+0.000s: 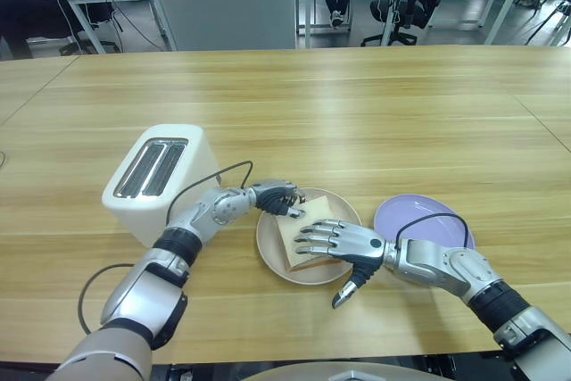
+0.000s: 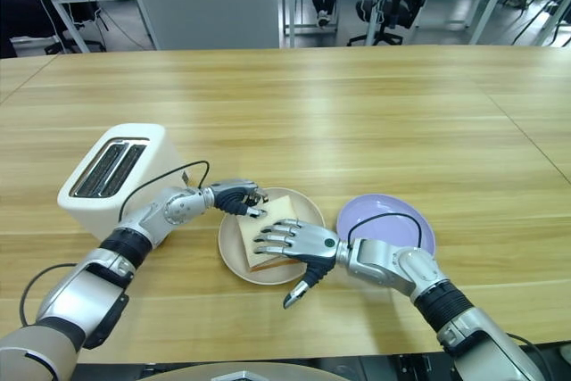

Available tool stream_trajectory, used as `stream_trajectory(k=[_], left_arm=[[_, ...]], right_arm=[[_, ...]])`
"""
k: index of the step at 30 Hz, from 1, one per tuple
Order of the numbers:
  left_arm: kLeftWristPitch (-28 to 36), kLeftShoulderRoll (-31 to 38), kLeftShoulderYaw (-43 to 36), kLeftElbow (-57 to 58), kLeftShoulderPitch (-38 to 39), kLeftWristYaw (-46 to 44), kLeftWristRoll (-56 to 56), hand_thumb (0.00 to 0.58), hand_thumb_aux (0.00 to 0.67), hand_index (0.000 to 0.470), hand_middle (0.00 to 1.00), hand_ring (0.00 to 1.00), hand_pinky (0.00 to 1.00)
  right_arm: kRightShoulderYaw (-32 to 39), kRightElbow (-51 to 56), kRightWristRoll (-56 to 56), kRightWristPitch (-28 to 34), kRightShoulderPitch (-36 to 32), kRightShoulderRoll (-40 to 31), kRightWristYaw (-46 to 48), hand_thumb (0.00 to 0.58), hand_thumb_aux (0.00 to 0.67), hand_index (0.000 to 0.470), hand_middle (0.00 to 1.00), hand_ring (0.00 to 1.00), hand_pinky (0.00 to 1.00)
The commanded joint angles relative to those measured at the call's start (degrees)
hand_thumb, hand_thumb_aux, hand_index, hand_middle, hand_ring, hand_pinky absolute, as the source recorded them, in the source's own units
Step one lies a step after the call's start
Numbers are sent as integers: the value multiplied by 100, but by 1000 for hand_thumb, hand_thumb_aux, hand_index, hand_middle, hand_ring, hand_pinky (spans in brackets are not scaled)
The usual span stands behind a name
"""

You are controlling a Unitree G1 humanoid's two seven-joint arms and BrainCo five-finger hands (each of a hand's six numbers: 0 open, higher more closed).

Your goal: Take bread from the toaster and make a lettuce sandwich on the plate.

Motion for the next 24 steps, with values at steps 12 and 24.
stream_trajectory(k=[12, 24], left_arm=[[777, 1532, 827, -4114, 1565, -882, -2214, 580, 670, 460, 824, 824, 824], [2833, 3010, 527, -6644, 4437, -4146, -4523, 580, 670, 460, 1000, 1000, 1000]], right_arm=[[-597, -701, 3715, 334, 367, -160, 1799, 580, 670, 460, 498, 498, 498], [353, -2236, 5417, 1813, 1324, -1337, 5267, 580, 670, 460, 1000, 1000, 1000]])
